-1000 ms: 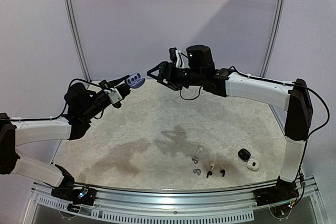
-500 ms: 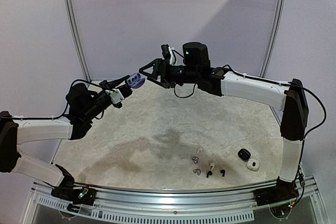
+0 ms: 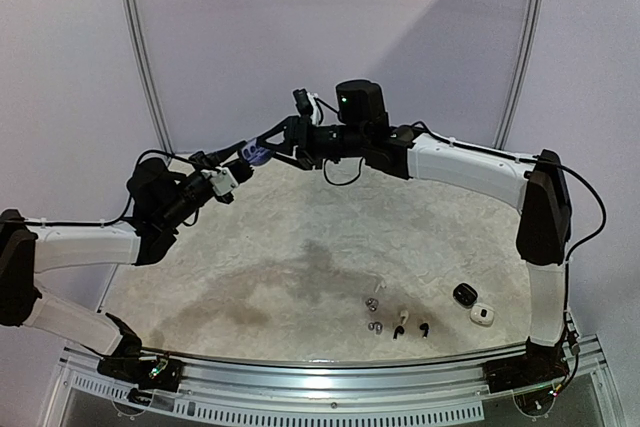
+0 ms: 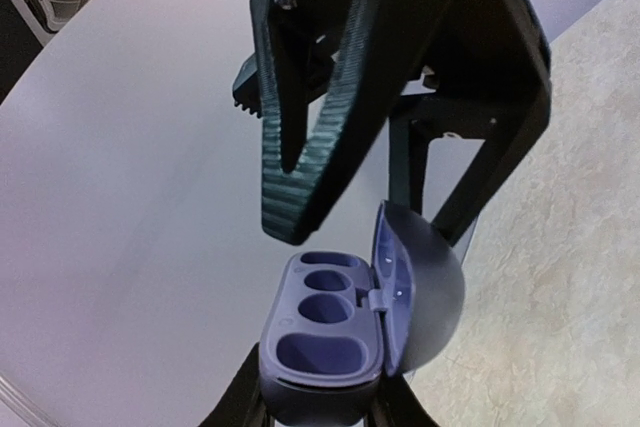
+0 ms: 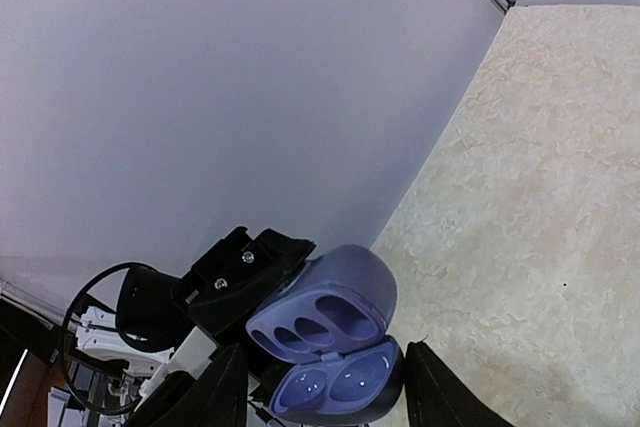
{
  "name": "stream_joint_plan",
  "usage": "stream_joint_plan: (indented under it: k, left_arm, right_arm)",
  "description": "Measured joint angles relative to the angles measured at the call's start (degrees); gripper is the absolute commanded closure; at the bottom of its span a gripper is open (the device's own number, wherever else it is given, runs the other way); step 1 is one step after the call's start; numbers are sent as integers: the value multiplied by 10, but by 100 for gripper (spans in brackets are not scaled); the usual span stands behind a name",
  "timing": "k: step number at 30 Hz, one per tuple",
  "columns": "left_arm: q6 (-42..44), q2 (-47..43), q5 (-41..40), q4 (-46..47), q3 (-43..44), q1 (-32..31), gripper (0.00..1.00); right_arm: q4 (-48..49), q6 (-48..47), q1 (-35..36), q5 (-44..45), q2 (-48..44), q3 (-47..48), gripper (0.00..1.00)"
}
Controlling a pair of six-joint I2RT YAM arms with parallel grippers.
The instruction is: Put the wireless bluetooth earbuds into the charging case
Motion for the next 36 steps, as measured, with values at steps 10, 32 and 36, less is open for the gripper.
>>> stream_joint_plan:
  k: [10,32,36]
  left_arm:
    - [20,13,-10,3,10,0,100]
    - [106,13,2,25,13,0,100]
    - [118,13,4,26,13,0,97]
  right_arm:
    - [-23,12,1,-16,7,1,58]
    - [9,84,-8,-62,18,3,100]
    - [9,90,-8,-65,18,3,100]
